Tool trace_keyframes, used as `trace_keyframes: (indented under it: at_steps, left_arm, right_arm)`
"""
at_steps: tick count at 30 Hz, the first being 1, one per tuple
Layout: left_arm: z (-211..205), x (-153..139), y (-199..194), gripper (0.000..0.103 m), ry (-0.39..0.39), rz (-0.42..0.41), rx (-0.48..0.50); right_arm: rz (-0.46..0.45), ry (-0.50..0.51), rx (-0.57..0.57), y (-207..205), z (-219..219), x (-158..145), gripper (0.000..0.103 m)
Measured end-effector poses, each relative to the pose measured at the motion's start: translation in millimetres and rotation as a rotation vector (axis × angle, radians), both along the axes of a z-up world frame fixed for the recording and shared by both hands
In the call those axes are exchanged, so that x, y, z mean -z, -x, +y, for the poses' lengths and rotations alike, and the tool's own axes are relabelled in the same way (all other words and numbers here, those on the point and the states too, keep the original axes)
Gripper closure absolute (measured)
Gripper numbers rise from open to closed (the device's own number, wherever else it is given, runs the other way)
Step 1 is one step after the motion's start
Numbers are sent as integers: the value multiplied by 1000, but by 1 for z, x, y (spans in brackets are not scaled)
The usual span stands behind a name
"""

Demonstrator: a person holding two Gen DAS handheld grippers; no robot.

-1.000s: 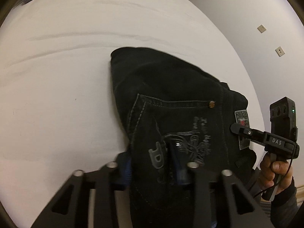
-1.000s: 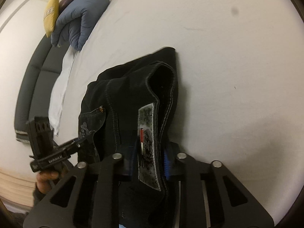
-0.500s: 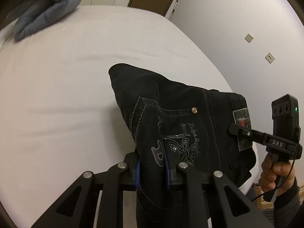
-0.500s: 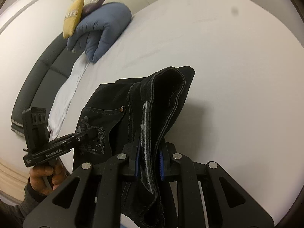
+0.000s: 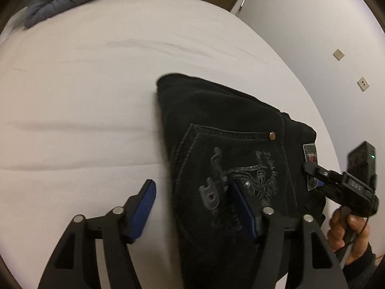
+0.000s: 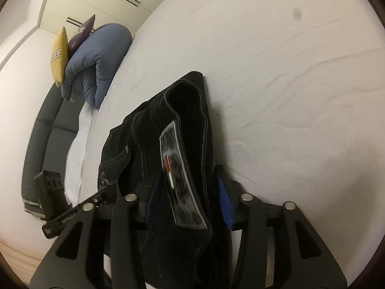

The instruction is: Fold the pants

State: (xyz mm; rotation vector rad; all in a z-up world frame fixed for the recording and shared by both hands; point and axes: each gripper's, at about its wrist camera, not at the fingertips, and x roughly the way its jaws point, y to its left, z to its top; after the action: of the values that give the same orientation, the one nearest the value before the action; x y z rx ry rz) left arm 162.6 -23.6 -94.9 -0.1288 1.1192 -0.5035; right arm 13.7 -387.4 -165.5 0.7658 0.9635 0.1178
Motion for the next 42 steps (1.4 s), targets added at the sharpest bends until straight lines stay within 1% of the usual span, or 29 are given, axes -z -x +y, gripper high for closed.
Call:
trace_keyframes:
  at_steps: [1, 2, 3, 4, 5, 6, 8, 9, 10, 11, 12, 14, 15, 16, 17, 18, 20, 22, 23, 25, 27, 29, 30, 32, 35, 36, 37, 40, 42]
  left_arm:
    - [6, -8, 6, 35, 4, -25, -14]
    - [9, -16, 11, 29, 4, -54, -28]
    - [16, -30, 21, 25, -5, -110, -52]
    - [17, -40, 29, 15, -18, -158, -67]
    - [17, -58, 34, 6, -36, -223, -82]
    - [21, -72, 45, 2, -62, -293, -97]
    - [24, -104, 72, 0, -143, -447, -137]
    - [21, -115, 81, 0, -154, -496, -141]
    - [30, -133, 88, 0, -160, -551, -146]
    - [34, -147, 102, 0, -170, -603, -161]
    - [37, -158, 112, 0, -180, -645, -174]
    - [42, -184, 135, 0, -213, -747, -208]
    - [44, -194, 147, 0, -230, -788, -222]
    - [48, -206, 159, 0, -241, -830, -242]
    - [48, -213, 167, 0, -240, -856, -252]
    - [51, -221, 176, 0, -226, -879, -252]
    - [60, -232, 189, 0, -198, -890, -248]
    - [66, -240, 199, 0, -161, -888, -245]
    - [70, -243, 205, 0, -135, -887, -238]
    - [76, -247, 214, 0, -111, -856, -257]
    - [77, -250, 221, 0, -123, -855, -236]
    - [74, -249, 225, 0, -184, -860, -247]
    - [72, -246, 223, 0, -216, -830, -253]
    - [70, -244, 227, 0, -229, -770, -246]
    - [59, -227, 225, 0, -250, -695, -241]
    - [55, -221, 224, 0, -260, -670, -236]
    - [49, -213, 223, 0, -272, -637, -225]
    - [35, -190, 221, 0, -308, -562, -195]
    - [27, -177, 220, 0, -327, -522, -184]
  right_arm:
    - [-6, 25, 11, 6, 0, -6, 51]
    - [-18, 54, 26, 14, -1, -16, 47]
    - [-36, 83, 40, 24, 0, -26, 46]
    - [-59, 116, 51, 34, -2, -37, 45]
    - [-76, 141, 56, 44, 2, -47, 44]
    - [-106, 183, 64, 54, 7, -63, 44]
    - [-190, 295, 84, 77, 19, -102, 42]
    - [-230, 346, 92, 86, 30, -123, 41]
    - [-269, 390, 102, 96, 35, -142, 39]
    - [-320, 443, 121, 109, 43, -165, 36]
    - [-357, 471, 132, 115, 44, -180, 33]
    - [-484, 545, 177, 142, 59, -220, 16]
    - [-569, 595, 221, 161, 68, -244, 11]
    - [-620, 621, 248, 174, 75, -257, 3]
    - [-683, 651, 277, 190, 83, -274, 0]
    - [-722, 668, 287, 199, 91, -288, 0]
    - [-750, 697, 278, 213, 103, -304, 0]
    - [-739, 763, 282, 227, 116, -318, 0]
    - [-736, 778, 288, 233, 120, -322, 0]
    - [-738, 770, 291, 244, 123, -327, 0]
    - [-727, 747, 290, 253, 128, -332, 0]
    - [-701, 736, 296, 262, 130, -335, 0]
    - [-688, 738, 299, 271, 134, -338, 0]
    - [-642, 730, 291, 278, 139, -335, 0]
    - [-537, 696, 277, 275, 137, -324, 0]
    - [-508, 685, 271, 271, 135, -315, 0]
    - [-443, 664, 269, 268, 133, -307, 0]
    - [-318, 609, 244, 259, 124, -276, 0]
    - [-281, 582, 228, 260, 120, -262, 0]
